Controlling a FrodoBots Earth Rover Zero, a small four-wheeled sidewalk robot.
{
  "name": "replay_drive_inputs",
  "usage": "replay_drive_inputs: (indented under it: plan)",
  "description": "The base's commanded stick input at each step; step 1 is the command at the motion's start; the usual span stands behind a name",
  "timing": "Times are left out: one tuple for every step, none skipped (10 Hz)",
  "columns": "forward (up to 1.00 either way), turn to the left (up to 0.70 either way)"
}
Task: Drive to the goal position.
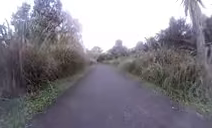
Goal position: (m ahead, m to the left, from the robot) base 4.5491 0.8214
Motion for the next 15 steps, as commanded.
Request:
replay_drive_inputs:
  plan:
    - [0.70,0.00]
    - [0.70,0.00]
    - [0.70,0.00]
    - [0.70,0.00]
    - [0.70,0.00]
    - [0.70,0.00]
    - [0.70,0.00]
    - [0.70,0.00]
    - [0.70,0.00]
    - [0.70,0.00]
    - [0.70,0.00]
    - [0.70,0.00]
    - [0.70,-0.35]
    - [0.70,-0.35]
    - [0.70,-0.35]
